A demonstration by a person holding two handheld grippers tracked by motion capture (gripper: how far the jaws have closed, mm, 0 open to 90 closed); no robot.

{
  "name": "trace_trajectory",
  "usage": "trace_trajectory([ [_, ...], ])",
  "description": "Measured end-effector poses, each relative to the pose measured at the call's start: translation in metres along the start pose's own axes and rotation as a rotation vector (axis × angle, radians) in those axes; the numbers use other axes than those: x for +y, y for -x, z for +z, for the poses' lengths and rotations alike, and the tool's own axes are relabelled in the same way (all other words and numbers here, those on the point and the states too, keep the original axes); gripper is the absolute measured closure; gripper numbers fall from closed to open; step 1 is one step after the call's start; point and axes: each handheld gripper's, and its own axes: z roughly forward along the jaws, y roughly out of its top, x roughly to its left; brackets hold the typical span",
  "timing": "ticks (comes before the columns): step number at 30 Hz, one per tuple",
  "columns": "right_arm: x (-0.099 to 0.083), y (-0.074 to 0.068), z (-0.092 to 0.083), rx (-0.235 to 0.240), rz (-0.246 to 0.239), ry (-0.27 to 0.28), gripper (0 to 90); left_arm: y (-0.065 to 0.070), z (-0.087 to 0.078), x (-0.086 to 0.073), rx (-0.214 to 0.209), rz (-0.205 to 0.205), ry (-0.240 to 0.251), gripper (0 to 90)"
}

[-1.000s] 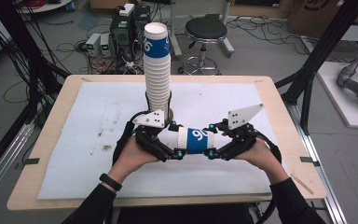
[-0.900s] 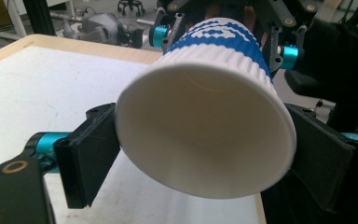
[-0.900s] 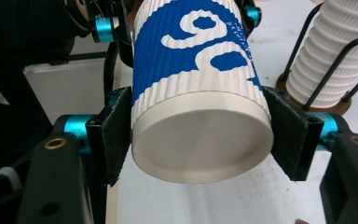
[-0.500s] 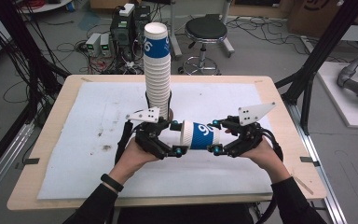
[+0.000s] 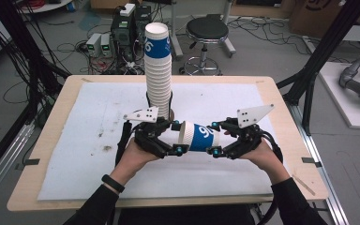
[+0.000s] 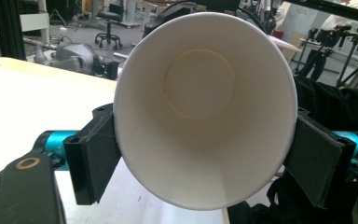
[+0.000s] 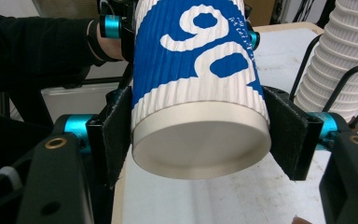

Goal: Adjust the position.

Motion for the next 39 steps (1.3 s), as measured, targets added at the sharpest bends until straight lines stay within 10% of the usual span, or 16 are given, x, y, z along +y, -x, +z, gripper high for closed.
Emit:
trace_trajectory([
  [15,0.005,-0.002,-0.002,-0.049,0.018,-0.069,21.9,0.003,-0.001,0.007,0.036,0.05,-0.097,19.1],
  [39,0.004,-0.008,0.032,-0.004,0.023,-0.204,28.7,0.01,0.001,0.016,0.051,0.086,-0.086,20.2],
])
